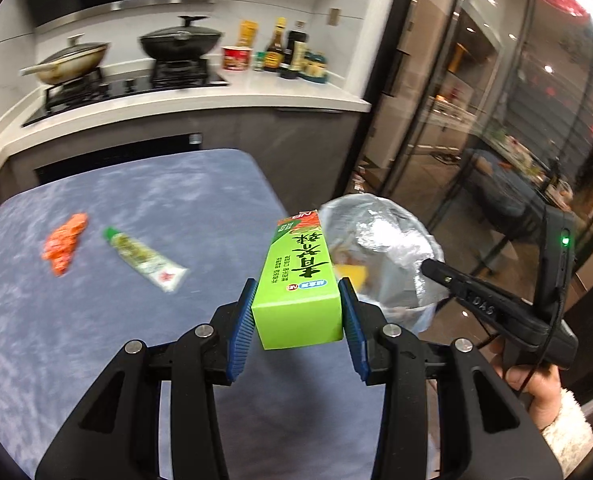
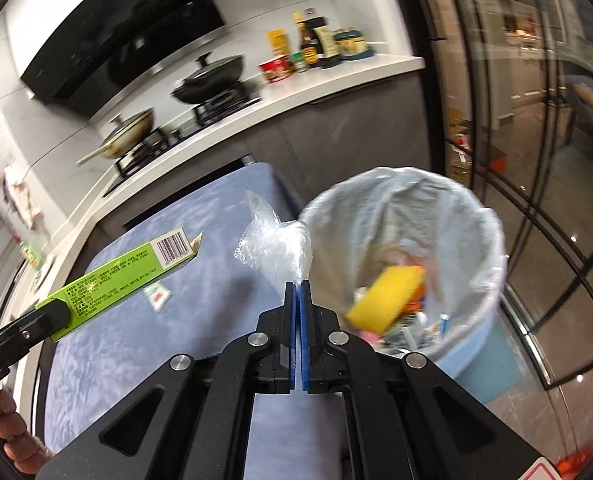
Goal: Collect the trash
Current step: 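Carry the wasabi box and plastic wrap over the trash bin, then open both tools to drop the box and wrap into the bin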
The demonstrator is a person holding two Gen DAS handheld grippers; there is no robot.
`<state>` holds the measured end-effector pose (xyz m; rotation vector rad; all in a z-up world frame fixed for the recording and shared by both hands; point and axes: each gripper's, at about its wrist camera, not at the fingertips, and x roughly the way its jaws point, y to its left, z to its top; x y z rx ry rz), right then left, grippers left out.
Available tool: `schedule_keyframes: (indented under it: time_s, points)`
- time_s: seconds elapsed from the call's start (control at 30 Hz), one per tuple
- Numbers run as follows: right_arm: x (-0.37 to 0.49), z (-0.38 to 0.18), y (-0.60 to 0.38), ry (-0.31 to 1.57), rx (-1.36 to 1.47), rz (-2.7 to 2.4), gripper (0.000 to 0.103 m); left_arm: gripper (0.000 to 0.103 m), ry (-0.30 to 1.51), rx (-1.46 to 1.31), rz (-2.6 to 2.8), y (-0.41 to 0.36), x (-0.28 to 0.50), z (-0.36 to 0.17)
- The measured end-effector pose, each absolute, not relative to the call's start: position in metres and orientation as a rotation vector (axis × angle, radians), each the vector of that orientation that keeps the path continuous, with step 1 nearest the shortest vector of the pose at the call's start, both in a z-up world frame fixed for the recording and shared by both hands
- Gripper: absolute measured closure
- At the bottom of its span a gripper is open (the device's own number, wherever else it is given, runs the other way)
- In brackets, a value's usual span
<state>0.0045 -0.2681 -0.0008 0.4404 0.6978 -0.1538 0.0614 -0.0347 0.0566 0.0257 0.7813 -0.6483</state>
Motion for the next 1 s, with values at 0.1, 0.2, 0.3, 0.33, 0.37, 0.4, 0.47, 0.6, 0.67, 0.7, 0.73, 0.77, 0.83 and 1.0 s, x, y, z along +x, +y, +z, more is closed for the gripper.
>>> schedule_keyframes:
  time_s: [0.1, 0.2, 0.3, 0.33, 0.37, 0.4, 0.47, 0.6, 0.67, 0.7, 0.73, 0.77, 0.83, 1.0]
  points:
    - [-0.001, -0.005, -0.292, 0.697, 0.457, -0.193, 0.101, 0.064, 0.792, 0.036, -0.709, -0.070, 0.062, 0.054]
    - [-0.003, -0.009, -0.310, 0.695, 0.474, -0.222, 0.101, 0.064, 0.820, 0.035, -0.746, -0.098, 0.067, 0.046]
    - [-0.001, -0.017, -0.328, 0.702, 0.492, -0.244, 0.101, 0.064, 0.840, 0.036, -0.769, -0.124, 0.074, 0.036]
    - [0.001, -0.020, -0.332, 0.703, 0.498, -0.248, 0.101, 0.064, 0.846, 0.043, -0.773, -0.131, 0.077, 0.034]
    - [0.003, -0.023, -0.336, 0.706, 0.501, -0.254, 0.101, 0.064, 0.850, 0.051, -0.776, -0.141, 0.080, 0.030]
    - [0.005, -0.025, -0.340, 0.708, 0.505, -0.257, 0.101, 0.064, 0.855, 0.057, -0.778, -0.147, 0.083, 0.027]
    - [0.010, -0.031, -0.346, 0.714, 0.513, -0.259, 0.101, 0.064, 0.875, 0.076, -0.785, -0.164, 0.089, 0.018]
    - [0.015, -0.041, -0.355, 0.720, 0.529, -0.268, 0.101, 0.064, 0.903, 0.098, -0.791, -0.187, 0.097, 0.004]
    - [0.019, -0.045, -0.358, 0.726, 0.538, -0.268, 0.101, 0.064, 0.918, 0.099, -0.796, -0.194, 0.102, -0.002]
    - [0.019, -0.046, -0.359, 0.728, 0.538, -0.268, 0.098, 0.064, 0.923, 0.098, -0.796, -0.196, 0.104, -0.004]
    - [0.021, -0.047, -0.360, 0.730, 0.540, -0.267, 0.094, 0.064, 0.926, 0.098, -0.790, -0.199, 0.105, -0.007]
    - [0.021, -0.048, -0.360, 0.728, 0.541, -0.271, 0.093, 0.064, 0.926, 0.095, -0.790, -0.201, 0.107, -0.010]
    - [0.022, -0.049, -0.361, 0.725, 0.545, -0.278, 0.084, 0.057, 0.928, 0.099, -0.765, -0.205, 0.112, -0.013]
    - [0.020, -0.043, -0.363, 0.704, 0.548, -0.290, 0.072, 0.045, 0.913, 0.110, -0.735, -0.204, 0.115, -0.012]
